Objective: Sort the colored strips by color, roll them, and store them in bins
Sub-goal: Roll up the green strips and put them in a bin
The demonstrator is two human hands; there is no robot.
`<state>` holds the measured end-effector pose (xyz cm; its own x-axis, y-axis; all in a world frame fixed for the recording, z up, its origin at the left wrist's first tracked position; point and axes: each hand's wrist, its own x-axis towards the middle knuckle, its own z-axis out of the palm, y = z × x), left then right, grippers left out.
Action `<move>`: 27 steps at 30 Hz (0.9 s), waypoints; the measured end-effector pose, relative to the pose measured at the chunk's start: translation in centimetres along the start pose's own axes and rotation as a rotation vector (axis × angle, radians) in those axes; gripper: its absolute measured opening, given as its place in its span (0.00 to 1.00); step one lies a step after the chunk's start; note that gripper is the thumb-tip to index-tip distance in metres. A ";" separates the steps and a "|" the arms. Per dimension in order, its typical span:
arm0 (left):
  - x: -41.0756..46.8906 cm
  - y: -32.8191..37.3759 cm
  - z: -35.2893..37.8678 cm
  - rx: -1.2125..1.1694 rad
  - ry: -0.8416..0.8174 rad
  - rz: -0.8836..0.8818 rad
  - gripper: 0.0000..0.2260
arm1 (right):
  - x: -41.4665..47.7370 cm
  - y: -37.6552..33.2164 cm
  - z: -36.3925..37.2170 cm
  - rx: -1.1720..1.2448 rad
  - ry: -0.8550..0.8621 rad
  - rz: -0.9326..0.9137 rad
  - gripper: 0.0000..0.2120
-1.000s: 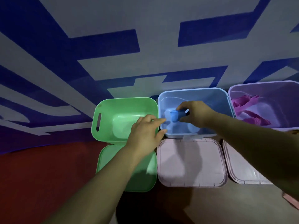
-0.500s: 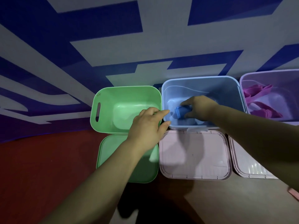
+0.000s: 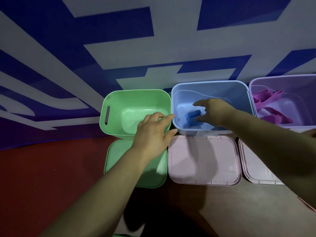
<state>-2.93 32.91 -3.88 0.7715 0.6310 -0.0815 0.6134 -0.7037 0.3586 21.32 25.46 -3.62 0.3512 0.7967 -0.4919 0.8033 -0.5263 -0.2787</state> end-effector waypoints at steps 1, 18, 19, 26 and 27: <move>-0.5 -0.1 -0.2 0.008 0.015 -0.004 0.24 | -0.9 -0.2 -0.3 0.025 0.040 -0.004 0.28; -24.1 -2.2 1.5 -0.042 -0.009 -0.141 0.24 | -21.7 -7.0 11.9 0.184 0.330 -0.274 0.26; -25.6 -2.4 1.9 -0.048 -0.027 -0.141 0.24 | -22.6 -7.2 13.1 0.184 0.282 -0.278 0.26; -32.5 -2.9 4.8 -0.072 -0.238 -0.255 0.26 | -26.0 -6.6 19.7 0.169 0.094 -0.268 0.26; -33.0 -2.8 5.0 -0.063 -0.255 -0.238 0.26 | -26.4 -6.3 20.5 0.170 0.072 -0.244 0.26</move>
<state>-29.29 12.42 -6.90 0.6302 0.6674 -0.3968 0.7757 -0.5199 0.3576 -2.81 1.65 -5.77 0.1962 0.9215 -0.3352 0.7780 -0.3544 -0.5188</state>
